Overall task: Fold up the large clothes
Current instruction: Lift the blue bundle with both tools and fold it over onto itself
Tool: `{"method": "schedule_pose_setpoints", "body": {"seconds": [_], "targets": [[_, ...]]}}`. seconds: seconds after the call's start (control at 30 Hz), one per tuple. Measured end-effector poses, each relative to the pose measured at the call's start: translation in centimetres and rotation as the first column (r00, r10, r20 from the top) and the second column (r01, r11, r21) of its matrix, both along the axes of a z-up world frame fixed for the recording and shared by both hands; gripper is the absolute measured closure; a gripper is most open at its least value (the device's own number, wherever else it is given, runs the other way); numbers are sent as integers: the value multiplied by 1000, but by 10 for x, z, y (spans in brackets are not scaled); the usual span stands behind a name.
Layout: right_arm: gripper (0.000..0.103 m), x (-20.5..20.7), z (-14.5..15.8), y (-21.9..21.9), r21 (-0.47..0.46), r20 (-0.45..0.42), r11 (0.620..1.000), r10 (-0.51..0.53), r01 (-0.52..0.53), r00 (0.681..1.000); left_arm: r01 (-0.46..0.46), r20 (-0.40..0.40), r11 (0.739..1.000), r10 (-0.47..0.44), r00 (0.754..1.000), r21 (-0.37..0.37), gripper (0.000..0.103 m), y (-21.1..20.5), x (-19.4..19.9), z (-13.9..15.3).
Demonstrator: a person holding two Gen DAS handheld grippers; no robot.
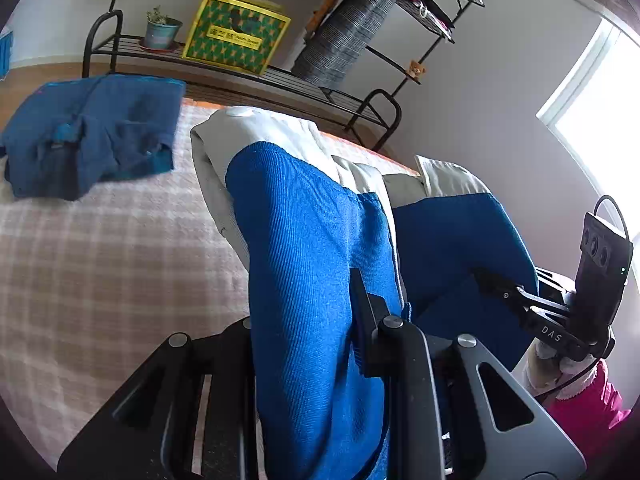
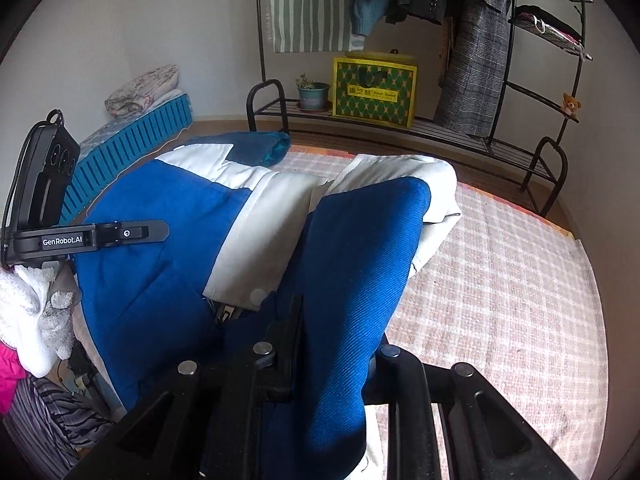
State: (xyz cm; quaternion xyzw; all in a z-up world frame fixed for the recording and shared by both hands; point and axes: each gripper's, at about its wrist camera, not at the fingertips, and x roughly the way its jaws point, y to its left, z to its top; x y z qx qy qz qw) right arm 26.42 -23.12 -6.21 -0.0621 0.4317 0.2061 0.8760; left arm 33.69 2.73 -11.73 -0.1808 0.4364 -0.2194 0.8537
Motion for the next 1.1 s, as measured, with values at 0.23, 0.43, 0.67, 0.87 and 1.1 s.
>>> {"method": "schedule_pose_setpoints", "body": {"seconds": [0.23,0.43,0.67,0.87,1.1], "targets": [[85,39,10,64,29,23,999,43,-44,999,-50,23,999,50,998,8,81,61,28,11],[85,84,24,134,44,70,995,90,-93,994,-119,69,993,118,991,2,81,128,63,26],[86,143,36,219,64,127,985,148,-157,981,-197,93,980,196,976,3,81,211,121,37],[86,201,35,281,109,142,982,141,-157,980,-258,110,966,258,960,-20,82,272,180,39],[86,250,-2,328,168,94,978,111,-125,989,-307,90,951,302,949,41,82,312,240,0]]}}
